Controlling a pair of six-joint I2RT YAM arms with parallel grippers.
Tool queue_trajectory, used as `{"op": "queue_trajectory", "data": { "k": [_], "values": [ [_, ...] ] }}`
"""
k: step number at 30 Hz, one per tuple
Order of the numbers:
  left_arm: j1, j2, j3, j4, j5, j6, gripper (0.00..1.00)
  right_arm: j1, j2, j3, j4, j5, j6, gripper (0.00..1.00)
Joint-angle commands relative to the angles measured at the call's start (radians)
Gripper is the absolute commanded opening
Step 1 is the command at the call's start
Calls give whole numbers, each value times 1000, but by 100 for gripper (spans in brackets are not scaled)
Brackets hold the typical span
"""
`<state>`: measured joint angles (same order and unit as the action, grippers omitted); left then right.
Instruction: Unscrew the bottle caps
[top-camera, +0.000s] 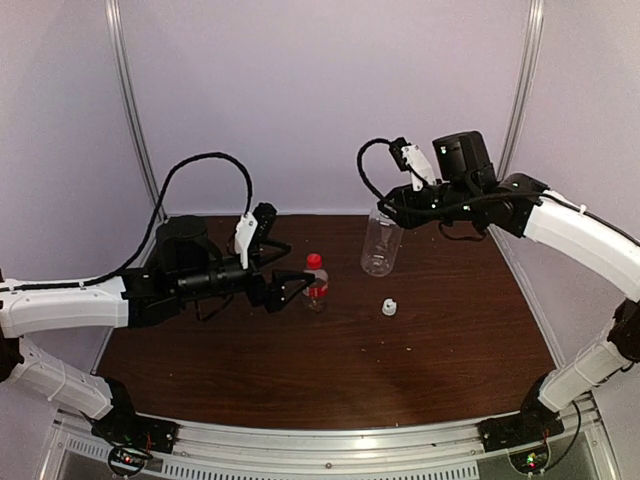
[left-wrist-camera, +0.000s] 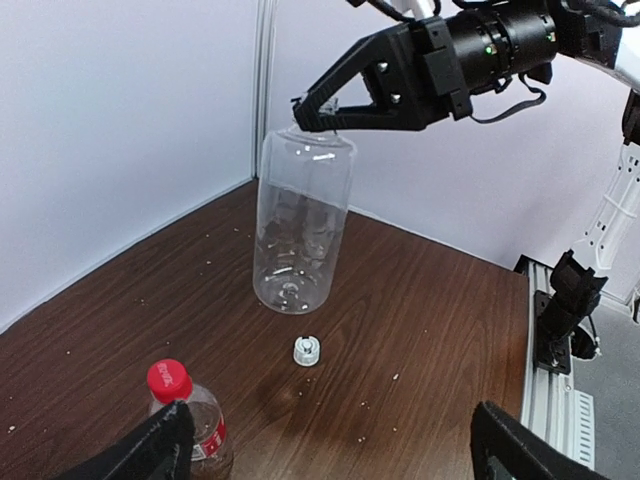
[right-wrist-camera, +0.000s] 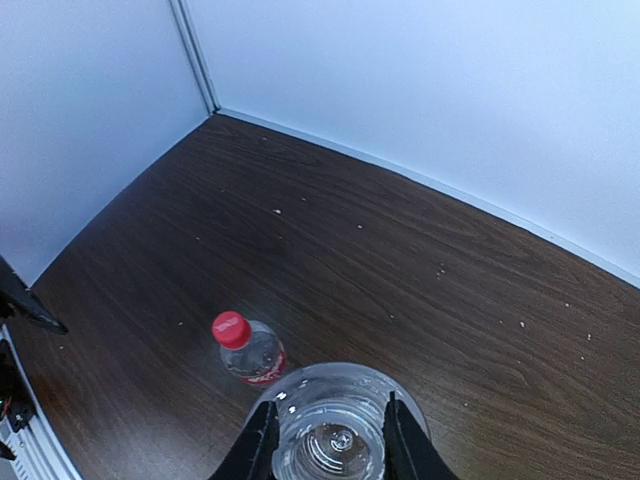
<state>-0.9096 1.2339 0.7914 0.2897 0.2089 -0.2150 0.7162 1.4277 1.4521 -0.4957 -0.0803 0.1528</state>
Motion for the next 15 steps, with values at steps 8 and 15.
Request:
{"op": "queue_trajectory", "data": {
  "k": [8, 15],
  "values": [
    [5, -10, 21, -29, -64, 5, 98, -92, 216, -24, 182, 17, -7, 0],
    [5, -18, 23, -57, -121, 13, 98, -92, 327, -16, 230, -28, 12, 0]
  ]
}}
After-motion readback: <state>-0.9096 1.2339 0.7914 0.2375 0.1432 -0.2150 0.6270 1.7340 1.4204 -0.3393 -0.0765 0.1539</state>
